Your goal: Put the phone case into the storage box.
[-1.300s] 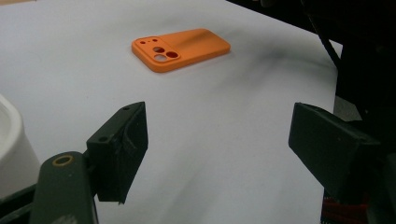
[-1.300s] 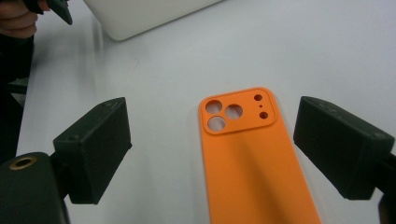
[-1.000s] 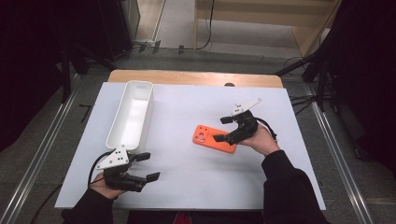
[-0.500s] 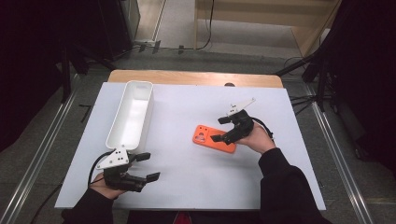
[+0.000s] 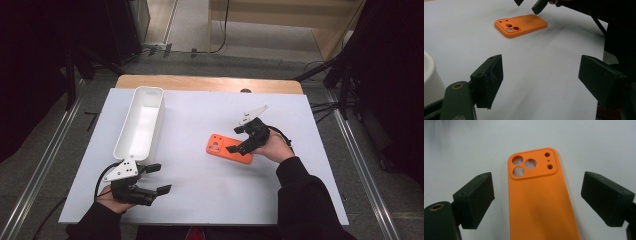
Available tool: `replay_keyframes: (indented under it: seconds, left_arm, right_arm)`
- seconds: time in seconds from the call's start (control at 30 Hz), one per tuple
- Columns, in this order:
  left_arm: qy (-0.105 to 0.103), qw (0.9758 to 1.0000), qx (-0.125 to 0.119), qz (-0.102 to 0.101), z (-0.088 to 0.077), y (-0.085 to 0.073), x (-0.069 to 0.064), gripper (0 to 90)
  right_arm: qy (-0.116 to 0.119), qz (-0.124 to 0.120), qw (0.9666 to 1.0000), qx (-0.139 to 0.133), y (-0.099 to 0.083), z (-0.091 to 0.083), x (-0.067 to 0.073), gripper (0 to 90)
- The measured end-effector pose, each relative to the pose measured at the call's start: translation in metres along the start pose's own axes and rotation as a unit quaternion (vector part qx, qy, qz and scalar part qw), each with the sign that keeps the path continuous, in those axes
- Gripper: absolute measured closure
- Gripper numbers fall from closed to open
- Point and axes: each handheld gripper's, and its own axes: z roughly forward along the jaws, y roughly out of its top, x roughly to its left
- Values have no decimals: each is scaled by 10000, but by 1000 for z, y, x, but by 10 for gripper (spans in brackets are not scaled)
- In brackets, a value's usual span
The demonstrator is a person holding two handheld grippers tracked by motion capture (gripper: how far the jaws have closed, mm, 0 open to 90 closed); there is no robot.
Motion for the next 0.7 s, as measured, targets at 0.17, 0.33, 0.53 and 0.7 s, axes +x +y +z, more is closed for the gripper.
replay_keyframes:
  seconds: [0.17, 0.33, 0.53, 0.7]
  left_arm:
    - [5, 10000, 3, 0, 0, 0, 0, 202]
    - [-5, 10000, 6, 2, 0, 0, 0, 202]
    - [-9, 10000, 8, 5, 0, 0, 0, 202]
    - [-5, 10000, 11, 1, 0, 0, 0, 202]
  right_arm:
    - [-33, -97, 9998, 153, -1, 2, 0, 102]
    - [-18, -199, 9992, 357, -4, 5, 1, 117]
    - [7, -281, 9986, 443, -5, 8, 2, 117]
    - [-4, -259, 9980, 569, -6, 9, 2, 117]
